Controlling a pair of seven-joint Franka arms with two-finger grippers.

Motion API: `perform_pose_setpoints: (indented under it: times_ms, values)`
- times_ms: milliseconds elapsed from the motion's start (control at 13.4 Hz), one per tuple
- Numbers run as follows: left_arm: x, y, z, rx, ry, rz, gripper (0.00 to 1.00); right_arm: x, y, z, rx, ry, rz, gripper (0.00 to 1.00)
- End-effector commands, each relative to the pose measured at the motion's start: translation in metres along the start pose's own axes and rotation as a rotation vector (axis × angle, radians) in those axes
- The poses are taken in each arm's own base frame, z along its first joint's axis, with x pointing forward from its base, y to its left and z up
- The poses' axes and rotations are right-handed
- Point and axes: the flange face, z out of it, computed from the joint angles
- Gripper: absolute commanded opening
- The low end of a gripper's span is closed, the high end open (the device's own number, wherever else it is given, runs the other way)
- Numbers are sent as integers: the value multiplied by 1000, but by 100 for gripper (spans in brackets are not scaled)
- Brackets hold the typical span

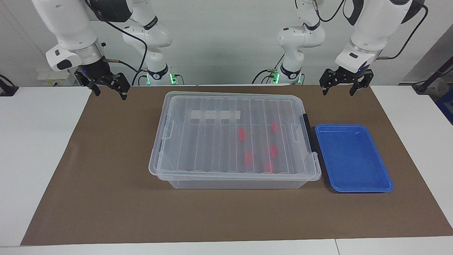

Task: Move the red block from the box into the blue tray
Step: 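Move the right gripper to the edge of the clear lid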

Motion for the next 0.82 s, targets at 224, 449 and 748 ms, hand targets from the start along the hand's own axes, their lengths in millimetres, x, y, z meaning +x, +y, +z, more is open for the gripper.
perform_pose_setpoints:
  times_ms: [224, 449, 748]
  values:
    - [-7, -2, -2, -10, 6, 1, 100, -4, 3, 8, 12, 26, 84, 100]
    - [-7, -2, -2, -10, 6, 1, 100, -3, -14, 40, 23, 73, 69, 100]
    - [-7, -2, -2, -10, 6, 1, 100, -7, -61, 87, 42, 120, -8, 100]
